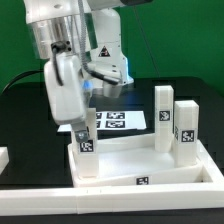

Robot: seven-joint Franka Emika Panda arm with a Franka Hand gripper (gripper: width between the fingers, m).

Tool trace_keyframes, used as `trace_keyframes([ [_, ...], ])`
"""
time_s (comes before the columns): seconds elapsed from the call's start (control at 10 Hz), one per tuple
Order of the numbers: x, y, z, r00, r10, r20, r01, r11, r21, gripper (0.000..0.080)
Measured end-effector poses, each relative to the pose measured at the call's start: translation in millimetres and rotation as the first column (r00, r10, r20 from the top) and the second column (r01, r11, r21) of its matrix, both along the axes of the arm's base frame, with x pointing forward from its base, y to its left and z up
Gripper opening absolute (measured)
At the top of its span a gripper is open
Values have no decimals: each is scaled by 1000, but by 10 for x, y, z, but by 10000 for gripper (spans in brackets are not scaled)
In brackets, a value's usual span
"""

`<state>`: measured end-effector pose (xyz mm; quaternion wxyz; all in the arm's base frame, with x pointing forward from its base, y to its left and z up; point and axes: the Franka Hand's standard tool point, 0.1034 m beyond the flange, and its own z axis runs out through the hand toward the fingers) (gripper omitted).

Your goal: Assemble desk

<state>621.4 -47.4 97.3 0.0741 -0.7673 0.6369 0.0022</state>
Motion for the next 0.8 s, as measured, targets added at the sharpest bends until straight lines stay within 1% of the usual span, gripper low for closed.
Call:
trace_keyframes([
  [0.1,10,12,1,980,199,28,-199,980,-24,495],
  [0.2,16,27,15,925,378,41,-377,925,-41,620],
  [0.3,8,48,21,863,503,45,-502,864,-46,641],
  [0.4,9,40,17,839,542,48,-540,840,-56,641],
  [0.6,5,30,13,753,656,52,-652,754,-78,648],
  [0.7,7,20,17,683,728,50,-723,685,-95,649],
  [0.8,26,-7,52,506,862,27,-851,504,-144,649],
])
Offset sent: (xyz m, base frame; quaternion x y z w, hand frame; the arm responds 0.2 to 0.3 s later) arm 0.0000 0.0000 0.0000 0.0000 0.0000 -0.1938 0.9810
